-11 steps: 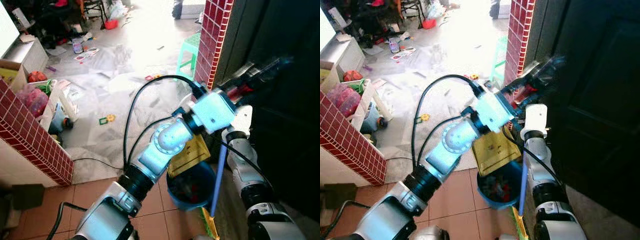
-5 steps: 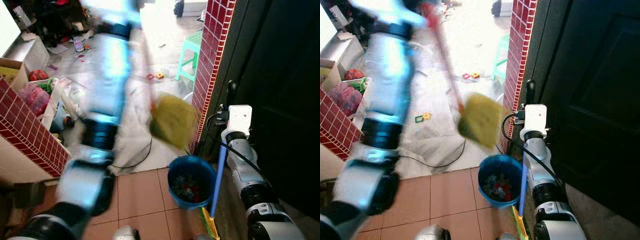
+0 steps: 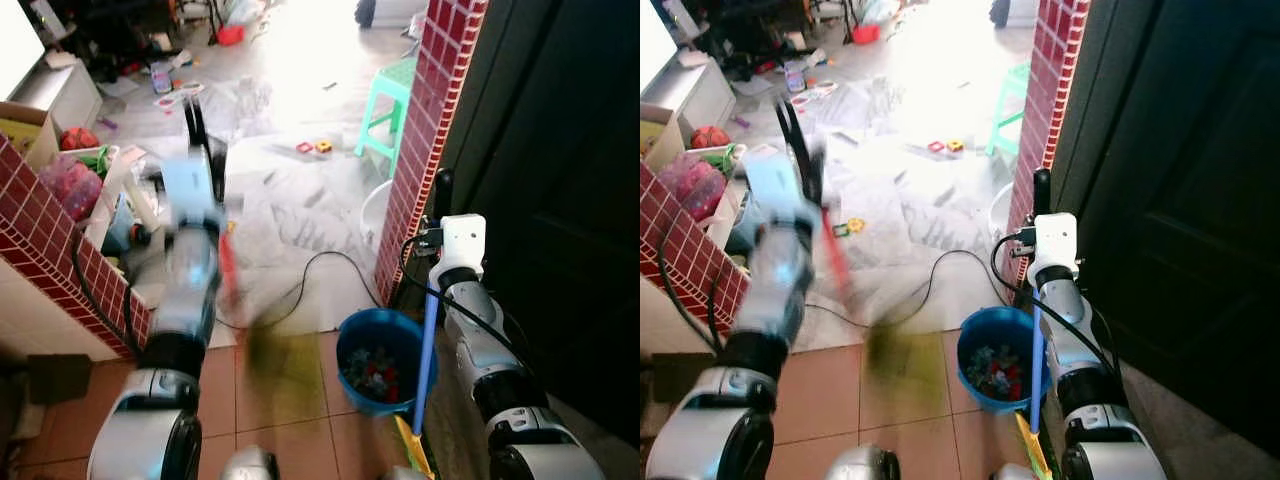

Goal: Sweep floor

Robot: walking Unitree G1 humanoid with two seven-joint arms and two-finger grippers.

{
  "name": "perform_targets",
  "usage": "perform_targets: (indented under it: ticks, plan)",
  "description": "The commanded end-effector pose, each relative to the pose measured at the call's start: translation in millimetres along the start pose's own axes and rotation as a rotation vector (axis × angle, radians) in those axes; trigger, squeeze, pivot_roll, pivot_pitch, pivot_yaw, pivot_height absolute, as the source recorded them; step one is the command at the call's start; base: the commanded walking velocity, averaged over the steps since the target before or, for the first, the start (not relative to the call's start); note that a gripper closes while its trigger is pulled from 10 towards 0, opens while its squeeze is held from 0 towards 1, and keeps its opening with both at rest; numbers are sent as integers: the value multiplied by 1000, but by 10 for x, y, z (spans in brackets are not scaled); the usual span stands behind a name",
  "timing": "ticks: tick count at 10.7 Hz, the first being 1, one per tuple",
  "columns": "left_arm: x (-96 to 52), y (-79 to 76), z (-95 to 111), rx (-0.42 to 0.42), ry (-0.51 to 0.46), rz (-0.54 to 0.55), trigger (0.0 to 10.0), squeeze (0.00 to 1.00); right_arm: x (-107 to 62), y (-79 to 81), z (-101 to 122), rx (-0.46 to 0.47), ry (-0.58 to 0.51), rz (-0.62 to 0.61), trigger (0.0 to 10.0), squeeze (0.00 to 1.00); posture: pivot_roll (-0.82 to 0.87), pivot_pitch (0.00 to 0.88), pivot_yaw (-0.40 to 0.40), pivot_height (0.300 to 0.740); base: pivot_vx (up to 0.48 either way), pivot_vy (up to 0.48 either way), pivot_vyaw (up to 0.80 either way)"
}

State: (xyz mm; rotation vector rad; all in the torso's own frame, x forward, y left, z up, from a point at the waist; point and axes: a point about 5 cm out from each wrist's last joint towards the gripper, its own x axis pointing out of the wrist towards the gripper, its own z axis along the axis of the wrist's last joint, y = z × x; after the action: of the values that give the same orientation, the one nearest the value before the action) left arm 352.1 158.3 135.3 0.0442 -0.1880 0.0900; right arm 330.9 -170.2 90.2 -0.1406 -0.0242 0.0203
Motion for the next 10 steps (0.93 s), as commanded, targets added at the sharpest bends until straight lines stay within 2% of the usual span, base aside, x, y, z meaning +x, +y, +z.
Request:
perform_targets:
  ticks: [1, 3, 4, 5, 8, 9, 10]
  plan:
    - [-20, 11, -21, -23, -19, 23, 10000, 0, 28, 44, 40, 24, -11, 30, 10000, 0, -128, 0, 46, 740, 0, 0, 0]
    - [-100, -41, -170, -21, 30, 17, 10000, 0, 3, 119, 50, 62, -24, 69, 10000, 0, -129, 0, 48, 740, 0, 0, 0]
    - [-141, -64, -252, -34, 70, 25, 10000, 0, -10, 160, 50, 53, -29, 87, 10000, 0, -127, 0, 51, 740, 0, 0, 0]
    - [-191, -91, -339, -10, 110, 32, 10000, 0, -16, 192, 48, 71, -30, 93, 10000, 0, -124, 0, 55, 740, 0, 0, 0]
    - [-574, -185, -637, -15, 203, -19, 10000, 0, -59, 269, 7, 114, -32, 95, 10000, 0, -114, 0, 67, 740, 0, 0, 0]
    - [-666, -198, -663, -2, 206, -60, 10000, 0, -82, 246, 16, 110, -53, 81, 10000, 0, -113, 0, 70, 740, 0, 0, 0]
    - [-706, -161, -686, 7, 214, -52, 10000, 0, -92, 247, 14, 109, -56, 87, 10000, 0, -103, 0, 70, 740, 0, 0, 0]
